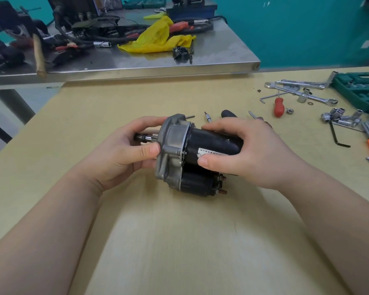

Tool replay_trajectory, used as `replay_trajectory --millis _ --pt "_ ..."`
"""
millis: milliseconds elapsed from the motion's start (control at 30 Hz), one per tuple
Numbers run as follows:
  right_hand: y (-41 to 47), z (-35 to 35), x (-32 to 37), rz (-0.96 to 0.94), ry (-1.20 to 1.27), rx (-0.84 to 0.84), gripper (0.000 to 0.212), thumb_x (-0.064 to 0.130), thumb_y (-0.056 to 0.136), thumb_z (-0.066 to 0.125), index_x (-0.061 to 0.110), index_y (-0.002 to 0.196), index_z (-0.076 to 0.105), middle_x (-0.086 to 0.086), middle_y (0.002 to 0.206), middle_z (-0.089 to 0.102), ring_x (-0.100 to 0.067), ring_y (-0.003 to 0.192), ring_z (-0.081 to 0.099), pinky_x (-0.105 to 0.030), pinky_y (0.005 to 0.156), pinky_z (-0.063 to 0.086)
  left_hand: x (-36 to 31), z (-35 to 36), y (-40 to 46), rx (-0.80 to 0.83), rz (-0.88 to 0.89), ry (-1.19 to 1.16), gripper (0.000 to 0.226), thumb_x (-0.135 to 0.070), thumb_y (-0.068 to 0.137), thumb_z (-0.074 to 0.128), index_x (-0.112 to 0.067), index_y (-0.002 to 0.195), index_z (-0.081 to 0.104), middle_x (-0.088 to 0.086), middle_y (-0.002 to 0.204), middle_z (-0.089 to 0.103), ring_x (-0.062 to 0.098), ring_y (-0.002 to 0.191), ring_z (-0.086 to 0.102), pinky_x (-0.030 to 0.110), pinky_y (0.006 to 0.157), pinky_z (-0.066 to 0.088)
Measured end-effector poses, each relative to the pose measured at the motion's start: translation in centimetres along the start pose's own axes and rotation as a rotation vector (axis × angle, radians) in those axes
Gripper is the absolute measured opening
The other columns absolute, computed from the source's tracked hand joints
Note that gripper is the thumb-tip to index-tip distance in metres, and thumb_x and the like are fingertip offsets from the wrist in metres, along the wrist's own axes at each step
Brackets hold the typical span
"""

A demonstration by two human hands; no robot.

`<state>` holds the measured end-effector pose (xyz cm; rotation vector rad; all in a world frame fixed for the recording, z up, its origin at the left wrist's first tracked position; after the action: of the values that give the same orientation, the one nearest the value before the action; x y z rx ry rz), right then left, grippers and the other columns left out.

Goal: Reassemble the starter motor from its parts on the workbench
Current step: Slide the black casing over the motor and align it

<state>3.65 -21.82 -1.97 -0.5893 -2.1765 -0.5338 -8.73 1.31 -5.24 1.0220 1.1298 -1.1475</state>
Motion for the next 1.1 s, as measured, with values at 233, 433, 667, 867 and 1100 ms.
replay_trajectory --millis 233,433,667,867,1100 --pt "-0.6 0.1 0.6 -0.139 -0.184 -0.068 0.055 0.058 0.073 0.080 0.054 0.124 0.060 0.033 0.112 0.068 0.001 0.104 0.068 -0.034 0.085 0.059 -0.1 -0.9 -0.2 0.022 0.055 -0.010 0.075 -0.007 0.072 0.083 -0.017 0.141 0.054 0.016 0.126 0.072 0.033 0.103 0.073 0.042 0.084 0.062" --pt "-0.2 -0.4 0.2 -0.051 -0.213 -0.006 0.089 0.079 0.062 0.076 0.061 0.140 0.037 0.031 0.117 0.066 0.006 0.105 0.066 -0.024 0.091 0.054 0.1 -1.3 0.1 0.016 0.044 0.002 0.071 -0.009 0.075 0.083 -0.017 0.139 0.055 0.016 0.122 0.073 0.032 0.103 0.072 0.044 0.086 0.062" --pt "-0.4 -0.3 0.4 -0.096 -0.271 -0.056 0.070 0.073 0.066 0.077 0.053 0.129 0.056 0.035 0.109 0.066 0.011 0.103 0.061 -0.008 0.084 0.047 0.3 -1.9 0.0 -0.007 -0.009 0.016 0.026 -0.024 0.089 0.079 -0.012 0.111 0.075 0.010 0.103 0.074 0.026 0.095 0.073 0.038 0.083 0.061" --pt "-0.8 -0.2 1.2 -0.138 -0.396 -0.073 0.070 0.073 0.070 0.072 0.049 0.134 0.056 0.031 0.107 0.065 0.006 0.102 0.060 -0.020 0.083 0.051 0.1 -2.3 0.0 -0.074 -0.003 0.087 0.053 -0.046 0.073 0.098 -0.011 0.108 0.080 0.014 0.101 0.077 0.029 0.094 0.075 0.035 0.086 0.062" --pt "-0.8 -0.5 1.2 -0.137 -0.388 -0.071 0.067 0.072 0.070 0.073 0.047 0.130 0.061 0.030 0.102 0.067 0.003 0.097 0.063 -0.032 0.082 0.057 0.2 -1.6 0.2 -0.136 -0.026 0.204 0.030 -0.036 0.098 0.066 -0.011 0.092 0.082 0.017 0.093 0.076 0.028 0.086 0.072 0.034 0.078 0.062"
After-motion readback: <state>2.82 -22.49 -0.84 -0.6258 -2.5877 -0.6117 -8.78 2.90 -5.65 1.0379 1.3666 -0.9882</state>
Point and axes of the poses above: each hand's wrist, its own y-axis towards the middle knuckle, its own z-axis out of the palm, x = y × z, the point moved 3 cm from there along y, towards the middle knuckle
